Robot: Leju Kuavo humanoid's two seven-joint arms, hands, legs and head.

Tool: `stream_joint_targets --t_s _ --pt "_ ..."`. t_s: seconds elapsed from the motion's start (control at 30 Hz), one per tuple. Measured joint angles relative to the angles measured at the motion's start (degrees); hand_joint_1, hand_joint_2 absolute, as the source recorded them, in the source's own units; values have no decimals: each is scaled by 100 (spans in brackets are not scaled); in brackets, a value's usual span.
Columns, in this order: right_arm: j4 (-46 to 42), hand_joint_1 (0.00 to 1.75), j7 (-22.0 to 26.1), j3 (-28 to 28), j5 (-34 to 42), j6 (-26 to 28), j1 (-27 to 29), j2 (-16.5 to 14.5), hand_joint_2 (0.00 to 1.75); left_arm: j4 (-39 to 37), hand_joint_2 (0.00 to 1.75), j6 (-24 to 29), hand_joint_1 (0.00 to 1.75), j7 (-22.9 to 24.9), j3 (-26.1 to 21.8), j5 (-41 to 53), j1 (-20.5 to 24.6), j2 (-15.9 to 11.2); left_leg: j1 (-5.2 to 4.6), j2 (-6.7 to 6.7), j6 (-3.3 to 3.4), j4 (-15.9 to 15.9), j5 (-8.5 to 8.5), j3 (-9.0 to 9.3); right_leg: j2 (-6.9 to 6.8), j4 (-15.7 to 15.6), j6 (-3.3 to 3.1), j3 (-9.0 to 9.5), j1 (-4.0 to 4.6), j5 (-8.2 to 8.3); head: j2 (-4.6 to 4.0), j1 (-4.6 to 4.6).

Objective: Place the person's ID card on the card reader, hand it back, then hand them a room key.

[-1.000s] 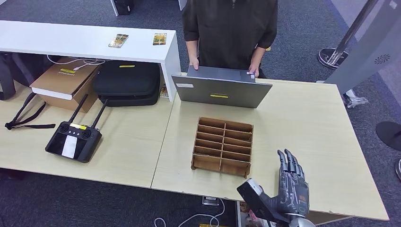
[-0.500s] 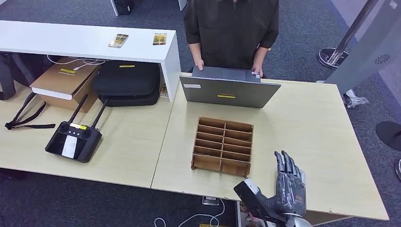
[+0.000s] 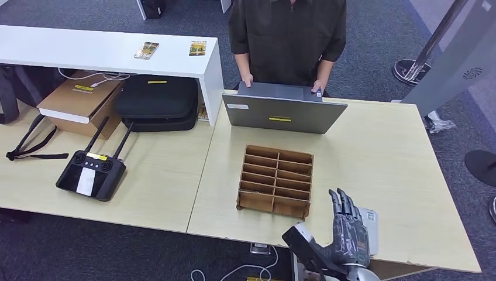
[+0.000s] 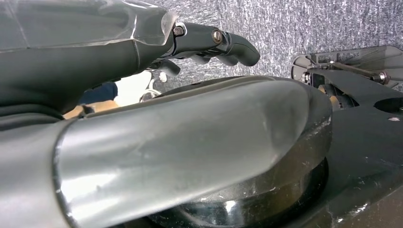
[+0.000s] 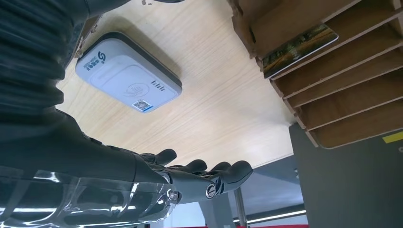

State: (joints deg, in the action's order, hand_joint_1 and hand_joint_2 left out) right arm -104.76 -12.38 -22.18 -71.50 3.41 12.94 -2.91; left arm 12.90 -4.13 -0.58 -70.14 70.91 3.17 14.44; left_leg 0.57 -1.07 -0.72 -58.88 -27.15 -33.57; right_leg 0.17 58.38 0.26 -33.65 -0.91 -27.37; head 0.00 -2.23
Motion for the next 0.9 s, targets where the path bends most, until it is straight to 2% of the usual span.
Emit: stream_joint_targets --t_s 0.33,0.6,0.9 --pt "203 0 21 -216 -657 -394 -168 95 175 0 0 -16 0 -9 50 53 0 -23 0 0 0 0 0 0 0 1 0 0 0 0 0 0" --pt "426 0 287 -412 -970 -263 -326 265 175 0 0 -18 0 -64 99 66 0 -29 0 0 0 0 0 0 0 0 0 0 0 0 0 -1" --pt "760 0 532 -548 -1144 -168 -577 286 175 0 0 -20 0 -87 124 67 1 -28 1 2 0 0 0 0 1 1 0 0 1 0 0 0"
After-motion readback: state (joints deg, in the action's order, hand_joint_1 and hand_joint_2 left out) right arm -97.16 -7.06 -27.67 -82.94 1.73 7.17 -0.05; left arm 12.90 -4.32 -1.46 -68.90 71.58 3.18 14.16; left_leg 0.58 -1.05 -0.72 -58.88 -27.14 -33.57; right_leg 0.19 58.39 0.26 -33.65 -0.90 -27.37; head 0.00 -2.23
